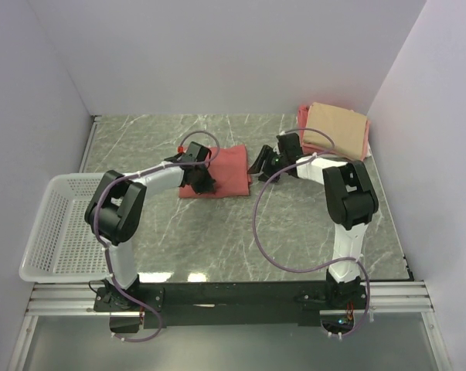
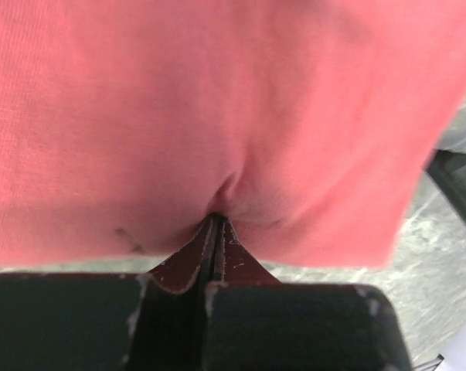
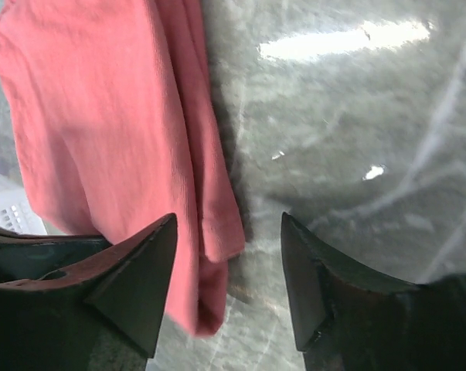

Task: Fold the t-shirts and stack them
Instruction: Fold the tshirt, then neatly place the folded tshirt to the corner

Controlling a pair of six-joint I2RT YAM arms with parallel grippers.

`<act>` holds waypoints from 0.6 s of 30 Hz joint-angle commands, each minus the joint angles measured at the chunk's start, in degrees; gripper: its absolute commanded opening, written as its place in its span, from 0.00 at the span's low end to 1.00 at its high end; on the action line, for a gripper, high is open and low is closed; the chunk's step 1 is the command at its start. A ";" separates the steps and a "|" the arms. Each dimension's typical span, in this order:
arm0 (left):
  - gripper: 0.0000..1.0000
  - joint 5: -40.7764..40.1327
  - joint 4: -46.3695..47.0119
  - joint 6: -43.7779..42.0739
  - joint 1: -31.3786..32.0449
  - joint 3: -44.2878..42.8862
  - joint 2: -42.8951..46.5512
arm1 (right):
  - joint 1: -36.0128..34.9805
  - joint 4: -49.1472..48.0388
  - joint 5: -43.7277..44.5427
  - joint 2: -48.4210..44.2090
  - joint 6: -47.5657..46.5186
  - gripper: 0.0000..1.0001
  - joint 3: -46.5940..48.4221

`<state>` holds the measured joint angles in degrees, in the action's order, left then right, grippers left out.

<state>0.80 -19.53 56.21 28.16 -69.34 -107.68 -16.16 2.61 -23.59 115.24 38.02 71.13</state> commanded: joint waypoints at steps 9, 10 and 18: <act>0.02 -6.52 -8.16 -2.33 -2.05 -5.81 7.14 | -1.58 1.15 0.47 -0.29 -0.49 0.69 3.74; 0.01 -6.42 -8.16 -2.50 -2.49 -5.54 6.70 | -1.94 1.95 1.00 0.33 -0.75 0.69 4.45; 0.01 -9.86 -6.75 -2.24 -4.08 -2.29 -0.50 | -5.54 8.45 7.14 4.02 -1.28 0.71 9.72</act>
<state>-7.22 -25.98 54.70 24.23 -73.28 -105.62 -20.18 7.09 -20.69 117.36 38.06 77.89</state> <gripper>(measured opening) 0.013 0.710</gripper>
